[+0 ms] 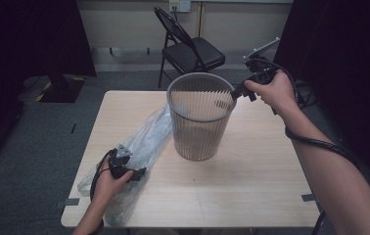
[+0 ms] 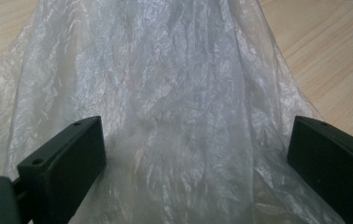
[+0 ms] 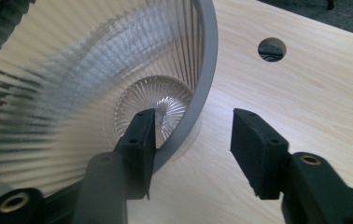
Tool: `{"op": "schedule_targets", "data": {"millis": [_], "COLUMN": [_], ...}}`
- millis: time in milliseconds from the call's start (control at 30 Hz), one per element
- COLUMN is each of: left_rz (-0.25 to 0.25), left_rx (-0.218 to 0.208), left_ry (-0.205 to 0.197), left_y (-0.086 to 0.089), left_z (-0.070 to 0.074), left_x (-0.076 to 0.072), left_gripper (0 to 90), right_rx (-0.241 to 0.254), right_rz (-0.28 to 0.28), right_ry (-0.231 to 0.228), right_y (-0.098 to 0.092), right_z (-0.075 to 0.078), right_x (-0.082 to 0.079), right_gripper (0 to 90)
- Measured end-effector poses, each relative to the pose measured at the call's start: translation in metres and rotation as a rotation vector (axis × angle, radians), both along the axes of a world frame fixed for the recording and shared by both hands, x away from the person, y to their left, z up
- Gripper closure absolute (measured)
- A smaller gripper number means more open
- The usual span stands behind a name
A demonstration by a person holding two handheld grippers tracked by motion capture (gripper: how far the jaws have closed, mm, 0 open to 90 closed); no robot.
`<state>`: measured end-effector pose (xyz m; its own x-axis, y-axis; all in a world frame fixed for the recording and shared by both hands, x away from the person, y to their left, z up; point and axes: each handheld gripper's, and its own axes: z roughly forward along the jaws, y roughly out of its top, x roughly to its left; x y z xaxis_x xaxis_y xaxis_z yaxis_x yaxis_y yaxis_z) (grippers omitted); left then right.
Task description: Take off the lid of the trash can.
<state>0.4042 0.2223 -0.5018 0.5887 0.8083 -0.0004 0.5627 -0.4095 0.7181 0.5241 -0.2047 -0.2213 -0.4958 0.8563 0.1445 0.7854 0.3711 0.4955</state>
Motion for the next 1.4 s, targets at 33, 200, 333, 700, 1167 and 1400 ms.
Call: {"op": "schedule_targets", "data": {"millis": [33, 200, 333, 700, 1167, 1400], "left_rz": [0.000, -0.003, -0.003, -0.011, -0.015, -0.015], "left_rx": [-0.002, -0.001, -0.007, -0.002, 0.003, 0.002], "left_ry": [0.000, 0.001, 0.003, 0.003, 0.002, 0.002], "left_y": [0.000, 0.000, -0.001, -0.001, 0.000, 0.000], "left_z": [0.000, 0.000, 0.000, 0.000, 0.000, 0.000], "left_x": [0.000, 0.000, 0.000, 0.000, 0.000, 0.000], "left_gripper": [3.6, 3.4, 3.2, 3.1, 3.1, 3.0], "right_rx": [-0.004, -0.028, -0.044, -0.061, 0.043, 0.141], "right_rz": [-0.007, -0.022, -0.036, -0.073, -0.149, -0.200], "right_ry": [-0.005, -0.017, -0.025, -0.030, -0.045, -0.014], "right_y": [0.002, 0.010, 0.015, 0.022, 0.016, 0.010], "right_z": [0.000, -0.003, -0.005, -0.010, 0.002, 0.008], "right_x": [0.001, 0.006, 0.010, 0.017, 0.020, 0.025], "right_gripper": [54.5, 65.8, 72.6, 76.6, 82.1, 84.2]}}
